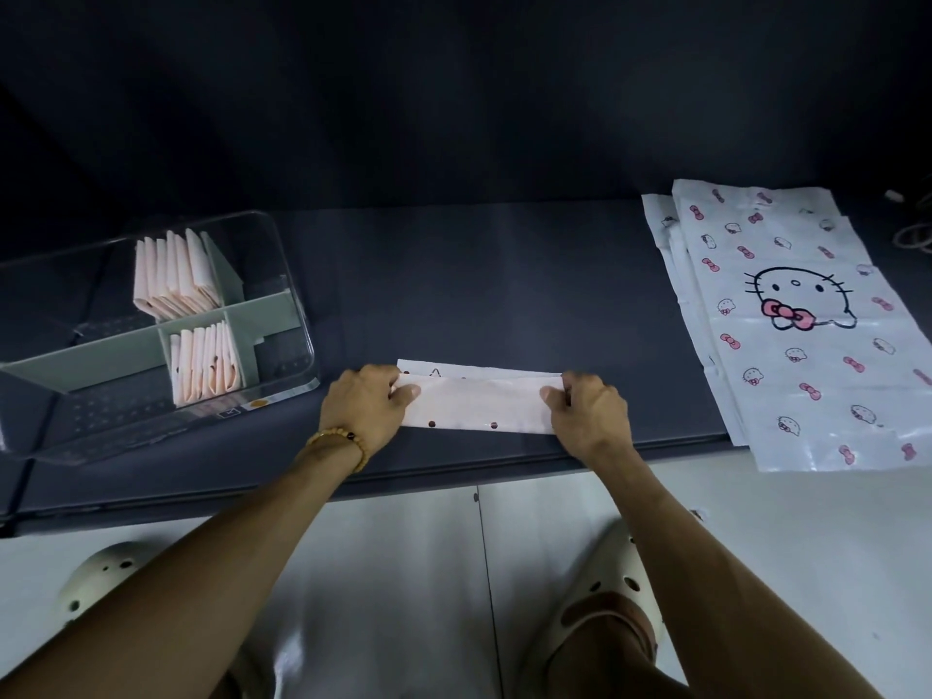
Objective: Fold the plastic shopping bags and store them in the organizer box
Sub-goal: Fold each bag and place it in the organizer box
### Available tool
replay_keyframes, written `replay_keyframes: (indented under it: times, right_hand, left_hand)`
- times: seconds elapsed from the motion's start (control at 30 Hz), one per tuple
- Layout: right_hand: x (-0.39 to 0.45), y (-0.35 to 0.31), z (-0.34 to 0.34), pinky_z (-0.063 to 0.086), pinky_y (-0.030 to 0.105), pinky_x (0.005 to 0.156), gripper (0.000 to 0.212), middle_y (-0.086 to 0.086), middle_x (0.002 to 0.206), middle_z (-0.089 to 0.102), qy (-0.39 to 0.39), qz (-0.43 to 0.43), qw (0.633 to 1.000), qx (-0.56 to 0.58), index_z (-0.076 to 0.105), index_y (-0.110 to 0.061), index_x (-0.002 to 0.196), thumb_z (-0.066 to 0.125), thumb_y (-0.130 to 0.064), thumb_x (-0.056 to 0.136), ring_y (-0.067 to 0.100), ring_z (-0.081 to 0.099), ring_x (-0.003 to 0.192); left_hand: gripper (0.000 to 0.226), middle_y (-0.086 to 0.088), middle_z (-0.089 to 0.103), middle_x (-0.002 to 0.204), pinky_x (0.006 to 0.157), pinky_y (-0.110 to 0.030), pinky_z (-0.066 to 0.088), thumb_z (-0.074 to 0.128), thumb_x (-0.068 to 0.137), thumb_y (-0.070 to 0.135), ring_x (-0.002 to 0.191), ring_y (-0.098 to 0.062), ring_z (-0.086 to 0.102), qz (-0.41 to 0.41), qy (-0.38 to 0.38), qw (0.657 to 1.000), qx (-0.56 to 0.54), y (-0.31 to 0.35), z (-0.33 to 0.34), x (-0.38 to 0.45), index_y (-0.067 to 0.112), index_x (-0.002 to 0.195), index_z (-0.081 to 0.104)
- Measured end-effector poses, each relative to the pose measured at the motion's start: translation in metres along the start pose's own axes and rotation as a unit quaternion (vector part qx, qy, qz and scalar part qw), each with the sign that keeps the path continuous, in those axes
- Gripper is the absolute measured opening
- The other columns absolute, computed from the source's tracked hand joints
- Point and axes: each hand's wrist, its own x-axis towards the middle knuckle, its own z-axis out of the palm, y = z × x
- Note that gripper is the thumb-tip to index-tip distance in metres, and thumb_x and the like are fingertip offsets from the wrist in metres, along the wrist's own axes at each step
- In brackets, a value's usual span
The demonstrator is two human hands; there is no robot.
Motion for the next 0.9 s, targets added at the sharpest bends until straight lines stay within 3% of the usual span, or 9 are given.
replay_keyframes:
  times: [0.23,0.37,0.5,0.57,0.63,0.7,0.73,0.8,0.9]
  right_hand:
    - [0.007,-0.004,0.008,0.041,0.034,0.071,0.030,0.016,0.095,0.066,0.041,0.054,0.998,0.009,0.059,-0.009,0.096,0.052,-0.038,0.096,0.038,0.060,0.095]
    - [0.013,-0.005,0.007,0.041,0.031,0.069,0.029,0.011,0.084,0.061,0.029,0.084,0.996,0.030,0.059,-0.012,0.085,0.056,-0.040,0.094,0.036,0.060,0.093]
    - [0.015,-0.005,0.006,0.038,0.028,0.068,0.028,0.008,0.084,0.060,0.025,0.099,0.994,0.044,0.062,-0.013,0.089,0.059,-0.041,0.092,0.033,0.060,0.092]
    - [0.015,-0.005,0.007,0.039,0.029,0.070,0.029,0.011,0.091,0.064,0.028,0.103,0.993,0.047,0.063,-0.013,0.092,0.059,-0.041,0.092,0.034,0.060,0.095]
    - [0.014,-0.006,0.007,0.043,0.030,0.072,0.029,0.013,0.095,0.066,0.031,0.106,0.993,0.050,0.063,-0.013,0.093,0.058,-0.041,0.092,0.035,0.060,0.096]
    - [0.014,-0.007,0.007,0.046,0.033,0.074,0.028,0.013,0.096,0.066,0.033,0.109,0.992,0.049,0.063,-0.013,0.095,0.058,-0.041,0.092,0.035,0.061,0.096]
    - [0.012,-0.009,0.007,0.047,0.034,0.074,0.028,0.013,0.096,0.066,0.035,0.110,0.992,0.048,0.063,-0.014,0.096,0.058,-0.041,0.092,0.035,0.061,0.095]
    - [0.007,-0.012,0.007,0.047,0.035,0.072,0.025,0.012,0.097,0.066,0.062,0.111,0.991,0.039,0.060,-0.014,0.097,0.060,-0.039,0.092,0.034,0.061,0.092]
    - [-0.005,-0.024,0.010,0.045,0.039,0.074,0.026,0.011,0.102,0.061,0.177,0.036,0.983,-0.039,0.060,-0.012,0.102,0.069,-0.029,0.085,0.035,0.056,0.096]
  left_hand:
    - [0.040,-0.011,0.056,0.079,0.066,-0.035,0.043,0.053,0.092,0.044,0.085,-0.037,0.059,-0.054,-0.014,0.998,0.029,0.007,0.002,0.014,0.019,0.064,0.041]
    - [0.036,-0.011,0.064,0.099,0.073,-0.036,0.047,0.051,0.092,0.050,0.094,-0.033,0.060,-0.072,-0.016,0.994,0.077,0.010,0.002,0.023,0.017,0.098,0.062]
    - [0.040,-0.008,0.066,0.093,0.070,-0.037,0.050,0.057,0.086,0.056,0.089,-0.032,0.063,-0.115,0.012,0.989,0.094,0.011,-0.001,0.020,0.018,0.094,0.061]
    - [0.035,-0.007,0.063,0.088,0.063,-0.038,0.050,0.065,0.083,0.047,0.083,-0.031,0.062,-0.057,0.087,0.989,0.106,0.011,-0.003,0.014,0.016,0.095,0.056]
    - [0.024,-0.010,0.063,0.094,0.063,-0.039,0.052,0.075,0.078,0.019,0.087,-0.033,0.063,0.116,0.124,0.977,0.132,0.006,0.001,0.007,0.012,0.097,0.062]
    - [0.037,-0.016,0.064,0.119,0.084,-0.042,0.054,0.070,0.075,-0.003,0.109,-0.033,0.062,0.278,0.090,0.942,0.166,-0.007,0.009,0.004,0.007,0.111,0.068]
    - [0.043,-0.014,0.057,0.132,0.098,-0.043,0.047,0.064,0.080,-0.005,0.122,-0.031,0.055,0.312,0.054,0.933,0.172,-0.013,0.012,0.004,0.005,0.122,0.063]
    - [0.044,-0.009,0.040,0.148,0.115,-0.037,0.027,0.052,0.094,0.006,0.137,-0.024,0.037,0.320,0.007,0.931,0.173,-0.023,0.014,0.005,0.005,0.138,0.047]
    - [0.048,0.002,0.018,0.157,0.116,-0.020,-0.004,0.035,0.103,0.025,0.146,-0.011,0.010,0.296,-0.043,0.941,0.160,-0.030,0.014,0.008,0.012,0.149,0.027]
